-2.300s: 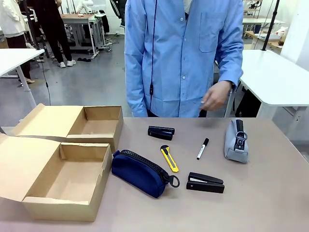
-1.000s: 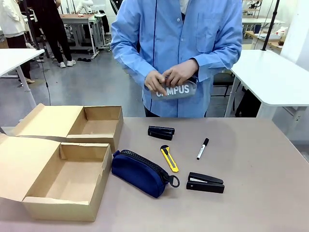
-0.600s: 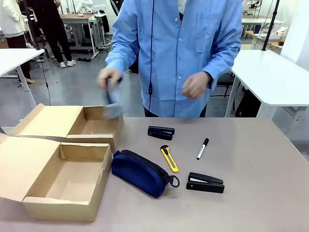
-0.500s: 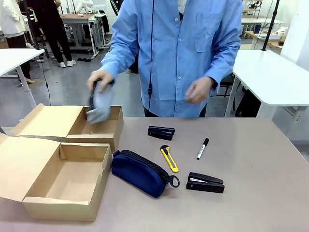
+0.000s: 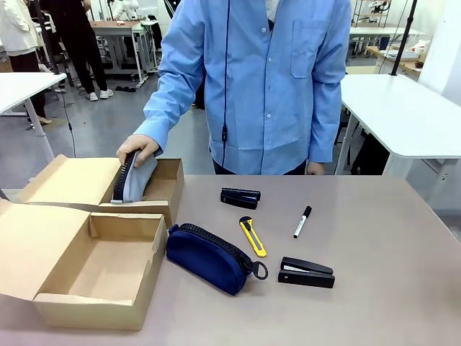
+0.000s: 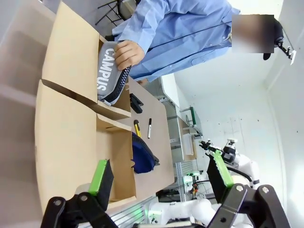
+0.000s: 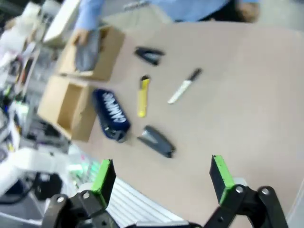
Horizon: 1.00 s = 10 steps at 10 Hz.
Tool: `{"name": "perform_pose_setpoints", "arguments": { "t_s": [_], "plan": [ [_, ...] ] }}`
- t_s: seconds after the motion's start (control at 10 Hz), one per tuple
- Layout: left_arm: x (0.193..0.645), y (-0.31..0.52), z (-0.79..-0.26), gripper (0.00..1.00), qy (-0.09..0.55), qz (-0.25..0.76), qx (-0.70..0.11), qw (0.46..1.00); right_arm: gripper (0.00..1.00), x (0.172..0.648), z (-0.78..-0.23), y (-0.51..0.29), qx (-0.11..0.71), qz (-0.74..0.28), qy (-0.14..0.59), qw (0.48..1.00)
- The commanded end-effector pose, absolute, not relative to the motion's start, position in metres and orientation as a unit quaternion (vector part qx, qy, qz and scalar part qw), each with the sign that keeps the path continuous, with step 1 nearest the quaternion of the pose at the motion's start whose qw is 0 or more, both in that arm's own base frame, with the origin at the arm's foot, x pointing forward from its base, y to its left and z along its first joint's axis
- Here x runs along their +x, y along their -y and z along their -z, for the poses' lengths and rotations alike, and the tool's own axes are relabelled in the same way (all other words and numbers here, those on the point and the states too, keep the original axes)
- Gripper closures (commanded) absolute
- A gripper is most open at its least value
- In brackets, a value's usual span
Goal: Place items inside the box.
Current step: Pick up a Pencil pouch or Stapler and place it inside the Mailer Box closest to the robot.
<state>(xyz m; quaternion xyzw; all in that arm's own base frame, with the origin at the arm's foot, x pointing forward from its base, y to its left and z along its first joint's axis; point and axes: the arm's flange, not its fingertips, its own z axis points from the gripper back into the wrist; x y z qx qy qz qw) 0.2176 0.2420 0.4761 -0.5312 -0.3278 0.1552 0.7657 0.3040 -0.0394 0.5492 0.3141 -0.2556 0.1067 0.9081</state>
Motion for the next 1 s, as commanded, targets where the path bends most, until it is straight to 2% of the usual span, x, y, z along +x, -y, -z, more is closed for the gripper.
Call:
{"name": "perform_pose_setpoints", "arguments": {
  "t_s": [0.0, 0.2, 0.4, 0.6, 0.7, 0.9],
  "plan": [
    [0.218, -0.242, -0.478, 0.0, 0.341, -0.145, -0.535, 0.759, 0.0, 0.309, -0.5, -0.074, 0.325, -0.211, 0.217, 0.896],
    [0.218, -0.242, -0.478, 0.0, 0.341, -0.145, -0.535, 0.759, 0.0, 0.31, -0.475, -0.182, 0.294, -0.295, 0.166, 0.894],
    [0.218, -0.242, -0.478, 0.0, 0.341, -0.145, -0.535, 0.759, 0.0, 0.287, -0.447, -0.25, 0.28, -0.354, 0.131, 0.883],
    [0.218, -0.242, -0.478, 0.0, 0.341, -0.145, -0.535, 0.759, 0.0, 0.263, -0.427, -0.279, 0.276, -0.321, 0.142, 0.895],
    [0.218, -0.242, -0.478, 0.0, 0.341, -0.145, -0.535, 0.759, 0.0, 0.277, -0.449, -0.272, 0.275, -0.37, 0.112, 0.881],
    [0.218, -0.242, -0.478, 0.0, 0.341, -0.145, -0.535, 0.759, 0.0, 0.277, -0.449, -0.272, 0.275, -0.37, 0.112, 0.881]
  ]
}}
